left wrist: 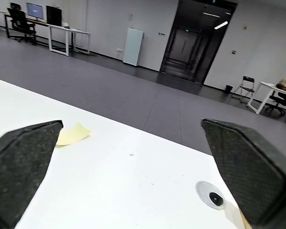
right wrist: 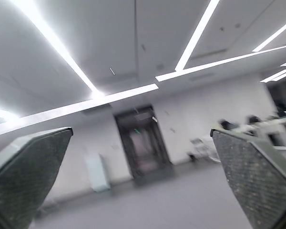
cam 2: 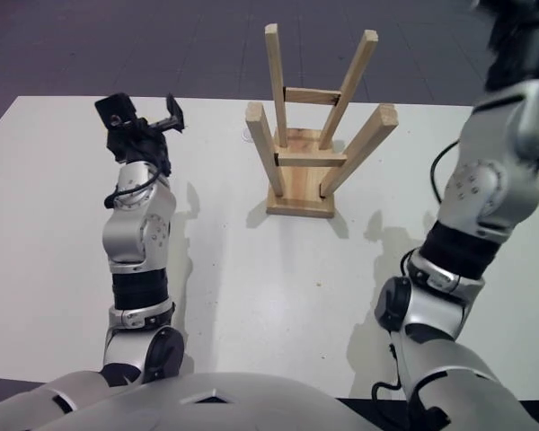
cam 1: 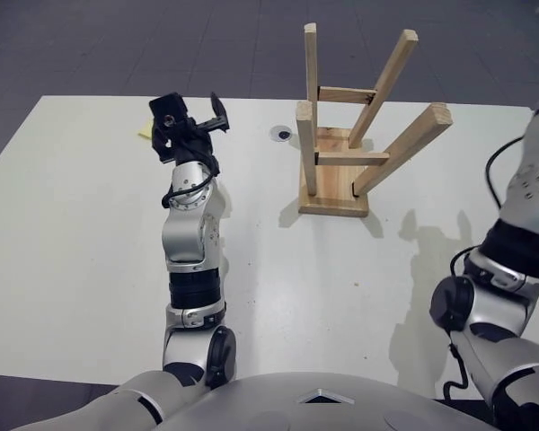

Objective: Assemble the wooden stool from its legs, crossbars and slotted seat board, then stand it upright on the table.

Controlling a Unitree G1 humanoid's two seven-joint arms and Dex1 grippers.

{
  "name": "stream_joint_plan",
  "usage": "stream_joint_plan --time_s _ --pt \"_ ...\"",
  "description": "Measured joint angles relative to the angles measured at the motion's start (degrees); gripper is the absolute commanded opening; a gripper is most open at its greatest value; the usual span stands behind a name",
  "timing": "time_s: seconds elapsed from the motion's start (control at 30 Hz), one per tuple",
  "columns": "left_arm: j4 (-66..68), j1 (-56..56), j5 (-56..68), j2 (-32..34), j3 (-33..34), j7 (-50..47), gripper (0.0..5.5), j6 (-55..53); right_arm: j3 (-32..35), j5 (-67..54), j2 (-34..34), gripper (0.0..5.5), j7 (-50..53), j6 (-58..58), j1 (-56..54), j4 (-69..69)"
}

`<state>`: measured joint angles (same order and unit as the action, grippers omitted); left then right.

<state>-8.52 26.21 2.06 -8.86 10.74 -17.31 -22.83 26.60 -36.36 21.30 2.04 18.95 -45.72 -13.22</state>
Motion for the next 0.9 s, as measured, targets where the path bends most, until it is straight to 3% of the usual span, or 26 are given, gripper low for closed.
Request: stream_joint_plan --time_s 0.07,0.17,0.23,0.33,0.63,0.77,0.9 --pt "-0.1 0.0 0.1 0.3 0.3 -0.2 5.40 0.5 -3.2 -0.7 -0.6 5.38 0.0 3.0 2.0 -2.9" --pt "-0.1 0.0 0.2 0.5 0.1 0.0 5.40 0.6 -11.1 3.6 -4.9 5.38 0.5 5.9 14.2 -3.2" --pt "-0.1 -0.1 0.2 1.0 0.1 0.2 5.40 0.5 -15.1 8.7 -7.0 5.38 1.3 3.0 20.6 -3.2" --pt "0.2 -0.1 0.3 1.1 -0.7 1.3 5.40 -0.1 -18.4 14.7 -8.7 5.38 1.6 -3.6 21.3 -1.3" --pt "3.8 -0.5 0.4 -0.6 -4.9 3.4 5.40 -2.3 -16.6 15.9 -11.4 5.38 -1.7 -10.9 17.8 5.9" --pt "3.8 -0.5 0.4 -0.6 -5.5 3.6 5.40 -2.3 -13.3 12.2 -10.8 5.38 -1.4 -7.3 16.9 4.1" --pt "3.8 -0.9 0.3 0.0 -4.6 3.1 5.40 -2.3 -7.6 7.0 -7.7 5.38 0.7 -5.2 7.7 -1.6"
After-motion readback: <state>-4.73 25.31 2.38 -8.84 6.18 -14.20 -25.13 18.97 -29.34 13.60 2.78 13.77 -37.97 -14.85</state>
